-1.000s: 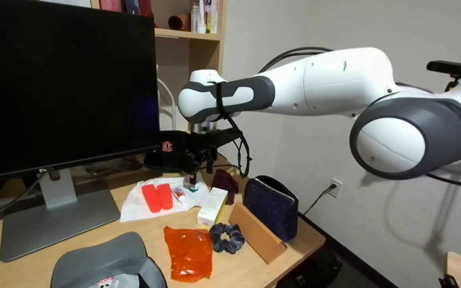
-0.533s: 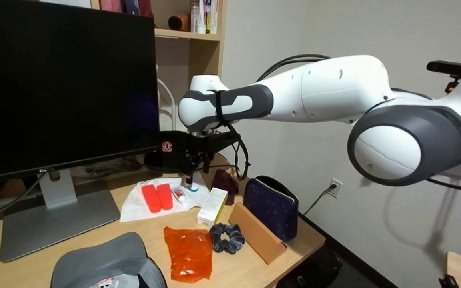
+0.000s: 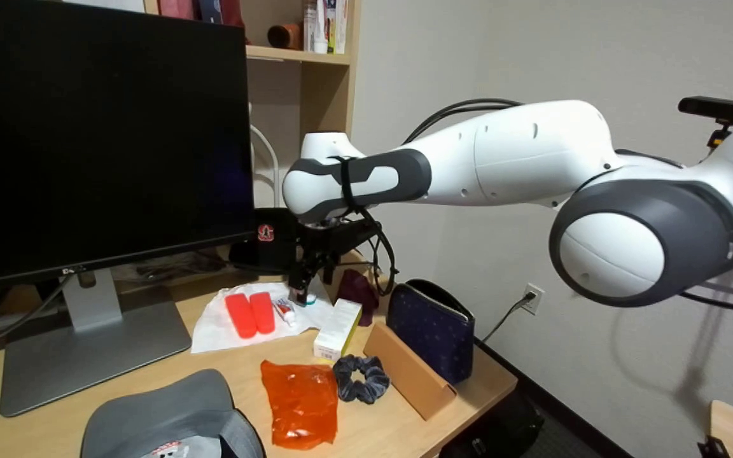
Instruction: Put the white object in the blue purse
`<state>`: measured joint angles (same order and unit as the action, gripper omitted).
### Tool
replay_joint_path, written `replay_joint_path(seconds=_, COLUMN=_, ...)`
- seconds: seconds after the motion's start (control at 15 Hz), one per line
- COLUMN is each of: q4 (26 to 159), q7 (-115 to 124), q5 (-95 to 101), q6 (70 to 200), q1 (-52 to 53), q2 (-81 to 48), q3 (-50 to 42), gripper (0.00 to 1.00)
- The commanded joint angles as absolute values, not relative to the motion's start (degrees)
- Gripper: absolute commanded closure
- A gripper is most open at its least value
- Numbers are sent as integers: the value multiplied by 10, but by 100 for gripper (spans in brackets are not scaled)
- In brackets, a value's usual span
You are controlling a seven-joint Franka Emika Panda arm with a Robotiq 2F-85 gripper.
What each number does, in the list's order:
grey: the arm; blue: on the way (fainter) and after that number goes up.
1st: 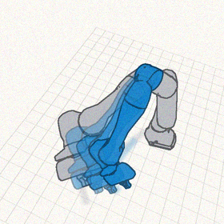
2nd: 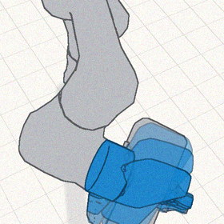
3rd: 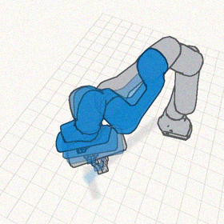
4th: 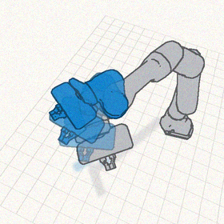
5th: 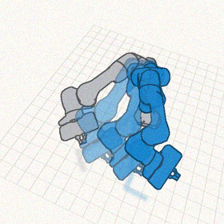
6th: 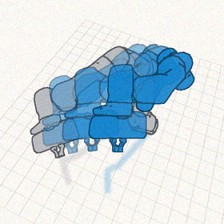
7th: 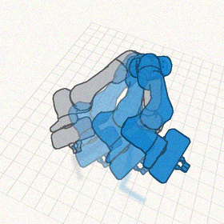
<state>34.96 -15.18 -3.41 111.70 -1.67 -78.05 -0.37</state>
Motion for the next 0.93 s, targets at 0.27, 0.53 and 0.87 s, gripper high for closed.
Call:
replay_joint_path(seconds=0.27, q4=333, q7=-166, q5=-19, q6=1139, q1=3, q2=-798, q3=-22, gripper=0)
replay_joint_path(seconds=0.53, q4=334, q7=-162, q5=-20, q6=1140, q1=9, q2=-796, q3=-28, gripper=29)
replay_joint_path(seconds=0.87, q4=335, q7=-163, q5=-22, q6=1140, q1=11, q2=-795, q3=-31, gripper=58)
